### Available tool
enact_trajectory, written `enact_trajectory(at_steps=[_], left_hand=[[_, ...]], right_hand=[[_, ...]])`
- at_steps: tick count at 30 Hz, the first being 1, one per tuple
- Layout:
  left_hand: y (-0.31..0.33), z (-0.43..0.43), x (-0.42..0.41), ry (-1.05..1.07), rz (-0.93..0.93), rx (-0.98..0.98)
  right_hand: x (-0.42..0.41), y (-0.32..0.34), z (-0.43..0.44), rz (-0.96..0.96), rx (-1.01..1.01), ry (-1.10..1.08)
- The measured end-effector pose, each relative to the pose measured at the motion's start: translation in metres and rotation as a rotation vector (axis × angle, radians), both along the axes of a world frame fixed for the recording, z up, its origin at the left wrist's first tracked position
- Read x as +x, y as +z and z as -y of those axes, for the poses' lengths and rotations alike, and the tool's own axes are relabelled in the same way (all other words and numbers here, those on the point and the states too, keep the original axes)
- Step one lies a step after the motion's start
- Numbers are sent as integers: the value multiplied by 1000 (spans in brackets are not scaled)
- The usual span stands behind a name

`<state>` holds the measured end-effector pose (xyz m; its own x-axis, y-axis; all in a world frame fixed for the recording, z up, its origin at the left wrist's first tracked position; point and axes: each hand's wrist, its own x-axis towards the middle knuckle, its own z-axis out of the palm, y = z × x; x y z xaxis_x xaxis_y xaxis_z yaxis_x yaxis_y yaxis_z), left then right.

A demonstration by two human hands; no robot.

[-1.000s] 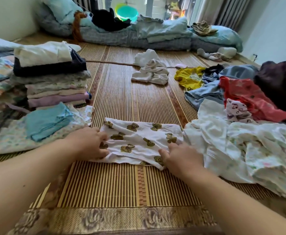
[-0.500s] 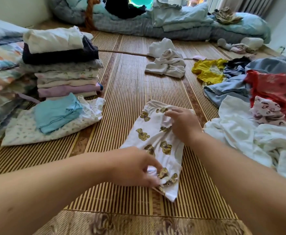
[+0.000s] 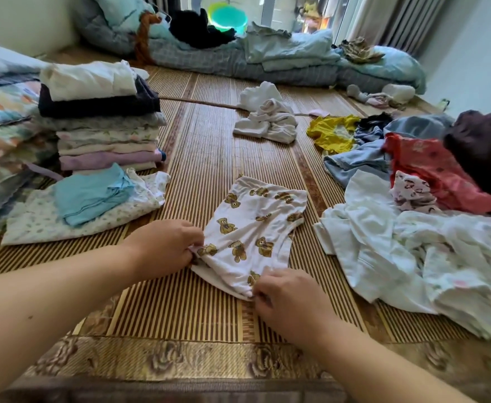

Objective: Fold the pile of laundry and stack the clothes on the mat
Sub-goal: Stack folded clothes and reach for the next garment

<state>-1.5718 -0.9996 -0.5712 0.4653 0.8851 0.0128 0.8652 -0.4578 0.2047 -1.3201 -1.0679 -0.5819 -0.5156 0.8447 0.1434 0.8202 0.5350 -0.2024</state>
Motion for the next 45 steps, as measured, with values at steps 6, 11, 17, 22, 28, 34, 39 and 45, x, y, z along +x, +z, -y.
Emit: enact_trajectory(at_steps=[6,11,17,22,28,34,39,45], left_hand=[[3,12,-8,33,72,56],[-2,13,-10,-13,15,49],[-4,13,-15,-105,-44,-109],[-7,16,-18,-287,-230,-62],[-3,21,-6,-352,-323,-9],[15,37,-2,-242,-6,-215],[31,30,8,69,593,-622],[31,-22,24,543,1079,-499]], right_hand=[[-6,9,4,-118,-66,-108],[-27,6,-3,6,-77,-110],[-5,11,4,10,-69,-27],[2,1,18,118,-160,26],[11,0,15,67,-27,53],[35,18,11,-378,-484,-158],[43,39,-24,-722,-589,-262],[25,43,-117,-927,-502,-481]])
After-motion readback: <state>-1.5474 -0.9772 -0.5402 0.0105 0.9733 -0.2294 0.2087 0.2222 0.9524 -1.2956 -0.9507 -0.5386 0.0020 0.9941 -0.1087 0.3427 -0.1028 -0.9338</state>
